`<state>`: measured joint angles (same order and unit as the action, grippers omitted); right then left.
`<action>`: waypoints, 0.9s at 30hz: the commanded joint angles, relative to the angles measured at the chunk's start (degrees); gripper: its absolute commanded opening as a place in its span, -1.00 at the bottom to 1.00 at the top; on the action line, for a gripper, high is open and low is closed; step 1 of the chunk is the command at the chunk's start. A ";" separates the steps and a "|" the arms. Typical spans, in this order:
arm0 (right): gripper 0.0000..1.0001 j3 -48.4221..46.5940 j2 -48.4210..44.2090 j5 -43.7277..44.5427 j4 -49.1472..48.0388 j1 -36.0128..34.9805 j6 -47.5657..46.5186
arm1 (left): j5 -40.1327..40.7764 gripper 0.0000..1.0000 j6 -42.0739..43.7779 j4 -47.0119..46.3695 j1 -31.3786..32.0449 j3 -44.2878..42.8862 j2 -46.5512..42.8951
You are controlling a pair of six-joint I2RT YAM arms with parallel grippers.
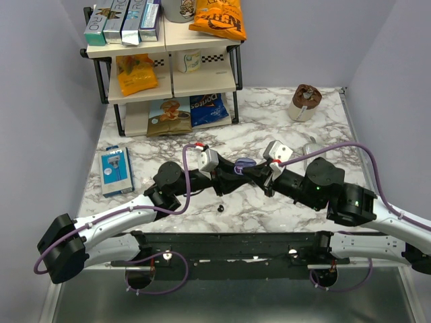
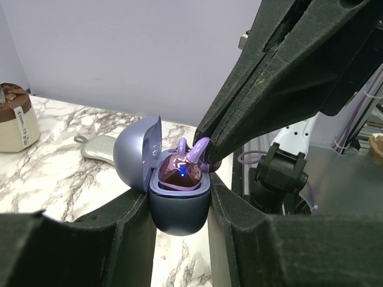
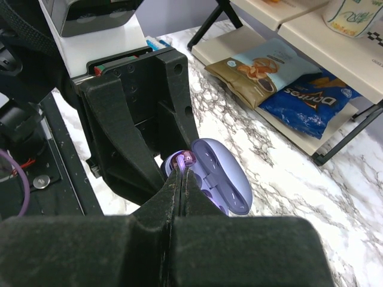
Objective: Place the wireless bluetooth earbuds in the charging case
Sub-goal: Place the earbud in the charging case.
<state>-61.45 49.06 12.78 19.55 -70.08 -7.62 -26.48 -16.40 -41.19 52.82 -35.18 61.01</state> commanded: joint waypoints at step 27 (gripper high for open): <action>-0.98 3.97 -0.10 -2.14 -3.20 -0.40 -2.40 | -1.47 -1.00 -1.00 -12.07 -0.17 2.57 -2.48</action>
<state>-58.74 48.10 12.19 15.18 -70.08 -9.17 -26.52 -17.10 -46.04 52.56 -32.71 60.40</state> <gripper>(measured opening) 0.015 0.411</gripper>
